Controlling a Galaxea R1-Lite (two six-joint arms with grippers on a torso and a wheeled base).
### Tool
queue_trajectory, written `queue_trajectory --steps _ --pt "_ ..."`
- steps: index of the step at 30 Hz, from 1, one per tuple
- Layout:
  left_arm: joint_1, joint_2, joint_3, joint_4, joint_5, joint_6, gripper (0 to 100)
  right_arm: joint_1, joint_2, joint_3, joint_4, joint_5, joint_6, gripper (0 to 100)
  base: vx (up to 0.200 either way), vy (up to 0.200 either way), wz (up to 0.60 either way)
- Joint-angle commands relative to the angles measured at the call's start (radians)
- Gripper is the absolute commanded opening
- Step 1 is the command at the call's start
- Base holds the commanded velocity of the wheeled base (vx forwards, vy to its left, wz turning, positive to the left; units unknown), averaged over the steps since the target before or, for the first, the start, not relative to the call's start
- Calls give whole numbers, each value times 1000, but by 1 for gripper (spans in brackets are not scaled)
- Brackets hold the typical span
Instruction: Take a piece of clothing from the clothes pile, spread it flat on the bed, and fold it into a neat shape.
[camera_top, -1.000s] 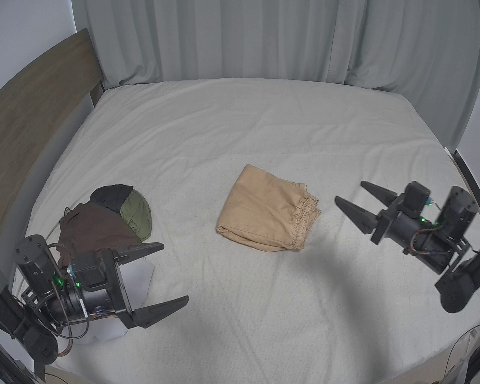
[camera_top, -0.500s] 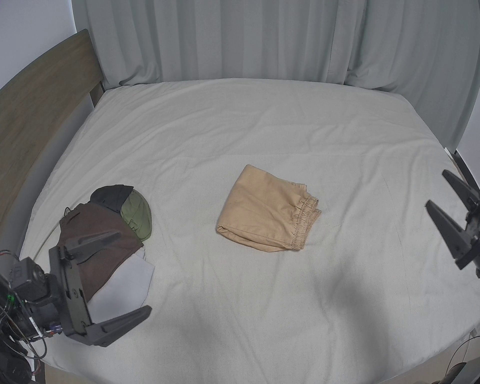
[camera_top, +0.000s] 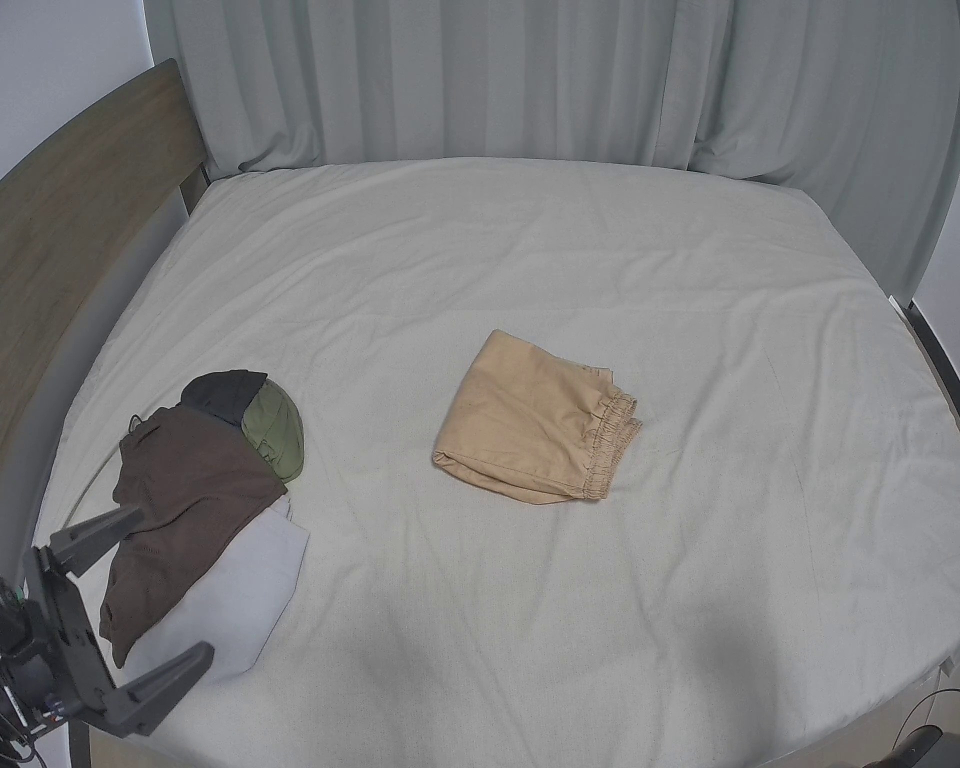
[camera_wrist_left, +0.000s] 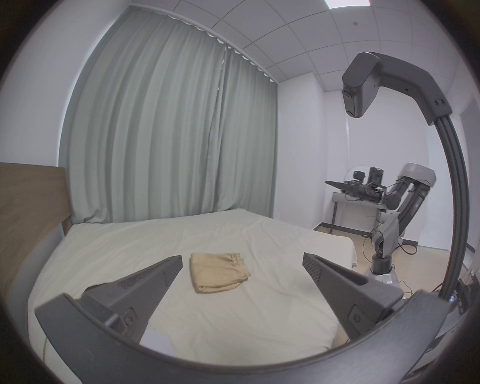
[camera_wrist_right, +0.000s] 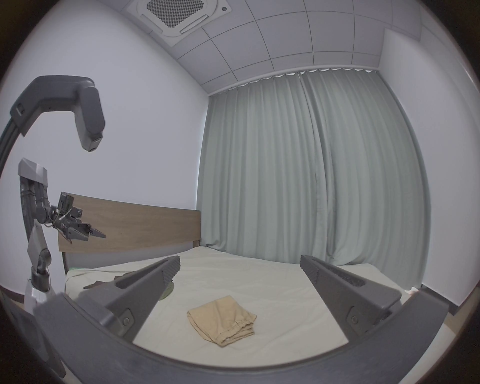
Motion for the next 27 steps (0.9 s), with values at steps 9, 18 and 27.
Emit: queue_trajectory --steps 9,18,27 --pt "89 -715 6 655 78 -13 100 -66 -626 45 521 5 -42 100 0 0 0" --pt "137 -795 17 738 81 -13 100 -77 -705 45 735 -15 -33 100 0 0 0" --pt "141 -795 17 856 189 -14 100 -77 -705 45 1063 -176 -16 100 0 0 0"
